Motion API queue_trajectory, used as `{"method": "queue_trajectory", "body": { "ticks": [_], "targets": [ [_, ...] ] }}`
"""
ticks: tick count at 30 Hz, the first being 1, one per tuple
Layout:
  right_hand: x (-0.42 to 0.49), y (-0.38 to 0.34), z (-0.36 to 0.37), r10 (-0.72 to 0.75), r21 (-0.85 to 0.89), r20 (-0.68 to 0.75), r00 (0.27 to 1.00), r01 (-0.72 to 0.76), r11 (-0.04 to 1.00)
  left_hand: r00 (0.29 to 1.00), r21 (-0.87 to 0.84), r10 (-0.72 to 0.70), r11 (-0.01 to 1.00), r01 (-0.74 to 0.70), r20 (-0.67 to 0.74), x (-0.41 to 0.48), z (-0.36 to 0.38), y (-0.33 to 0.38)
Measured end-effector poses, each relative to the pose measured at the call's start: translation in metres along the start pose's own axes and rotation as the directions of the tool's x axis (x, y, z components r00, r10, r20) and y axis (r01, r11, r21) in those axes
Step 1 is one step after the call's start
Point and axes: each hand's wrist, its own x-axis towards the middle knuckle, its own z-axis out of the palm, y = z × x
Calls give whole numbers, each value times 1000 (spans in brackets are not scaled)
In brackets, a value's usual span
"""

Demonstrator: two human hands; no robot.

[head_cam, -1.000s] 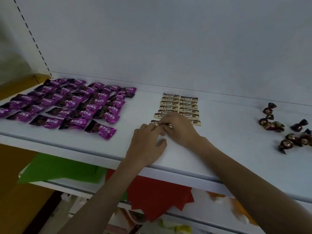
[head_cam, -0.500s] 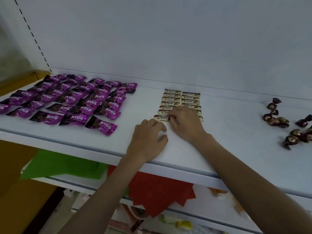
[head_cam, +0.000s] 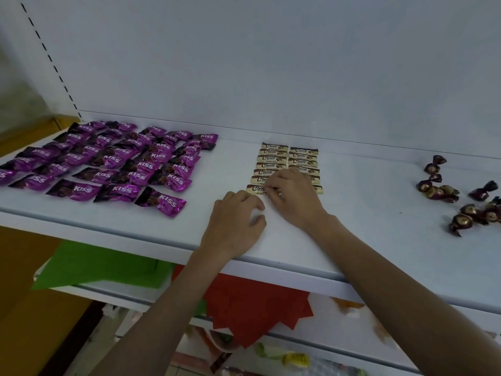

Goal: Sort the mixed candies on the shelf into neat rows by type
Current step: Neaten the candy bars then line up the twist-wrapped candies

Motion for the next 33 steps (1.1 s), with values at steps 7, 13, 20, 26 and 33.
{"method": "queue_trajectory", "body": {
  "ticks": [7,13,20,26,33],
  "targets": [
    [2,1,-16,44,93,-87,995,-36,995,999,7,50,999,-50,-9,-3,-4,3],
    [-30,52,-56,164,92,-127,978,-153,984,991,-89,127,988,-123,48,7,3,39],
    [-80,134,-124,321,59,-231,918,-316,947,935,-350,313,905,-240,168,51,64,127],
    [-108,216,-178,431,72,-251,867,-427,901,962,-426,202,899,-106,186,106,121,190],
    [-96,307,-211,494,208,-209,844,-455,866,978,-419,71,908,19,198,158,167,238]
  ]
}}
